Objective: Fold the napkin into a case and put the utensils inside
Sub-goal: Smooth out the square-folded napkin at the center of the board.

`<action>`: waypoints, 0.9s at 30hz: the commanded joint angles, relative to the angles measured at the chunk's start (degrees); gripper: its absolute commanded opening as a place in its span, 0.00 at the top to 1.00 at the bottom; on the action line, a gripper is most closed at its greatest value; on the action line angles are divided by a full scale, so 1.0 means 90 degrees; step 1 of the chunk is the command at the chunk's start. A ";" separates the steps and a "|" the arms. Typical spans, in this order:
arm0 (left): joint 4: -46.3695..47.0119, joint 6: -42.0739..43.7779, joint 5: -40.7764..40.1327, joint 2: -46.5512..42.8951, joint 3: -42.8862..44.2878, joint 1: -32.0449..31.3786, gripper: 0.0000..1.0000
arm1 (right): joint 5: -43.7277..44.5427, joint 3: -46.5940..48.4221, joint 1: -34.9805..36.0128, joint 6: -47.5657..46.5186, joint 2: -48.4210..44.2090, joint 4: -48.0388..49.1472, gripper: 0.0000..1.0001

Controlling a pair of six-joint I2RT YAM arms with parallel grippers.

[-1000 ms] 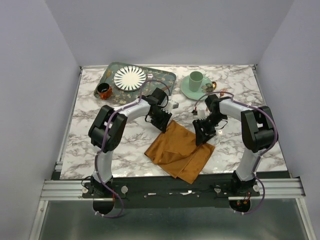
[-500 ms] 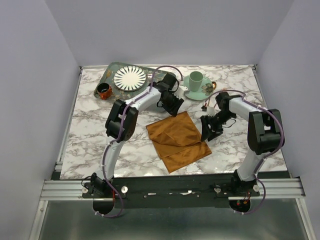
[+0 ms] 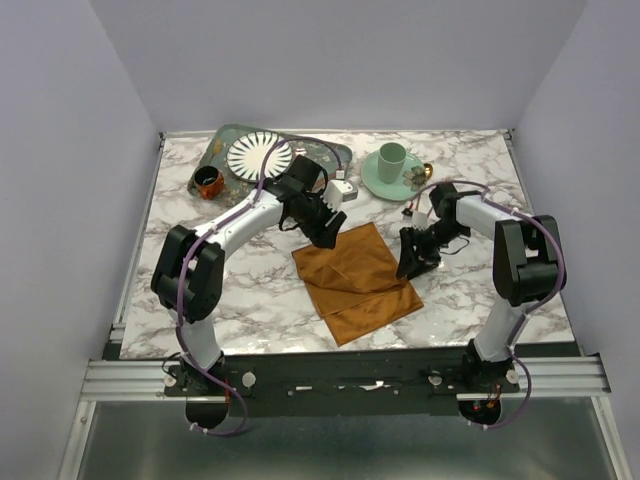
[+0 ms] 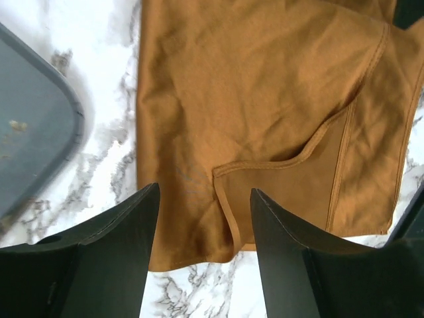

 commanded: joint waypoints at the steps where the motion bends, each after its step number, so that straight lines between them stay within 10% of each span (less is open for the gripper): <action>1: 0.0261 0.0050 0.0439 0.0070 -0.0567 -0.0003 0.32 | -0.0116 0.0152 0.0050 0.0223 0.0394 0.0253 0.48; 27: 0.0466 -0.0693 0.0918 0.0793 -0.0900 -0.0003 0.37 | 0.0108 0.0201 0.0187 0.0399 0.0834 0.0449 0.88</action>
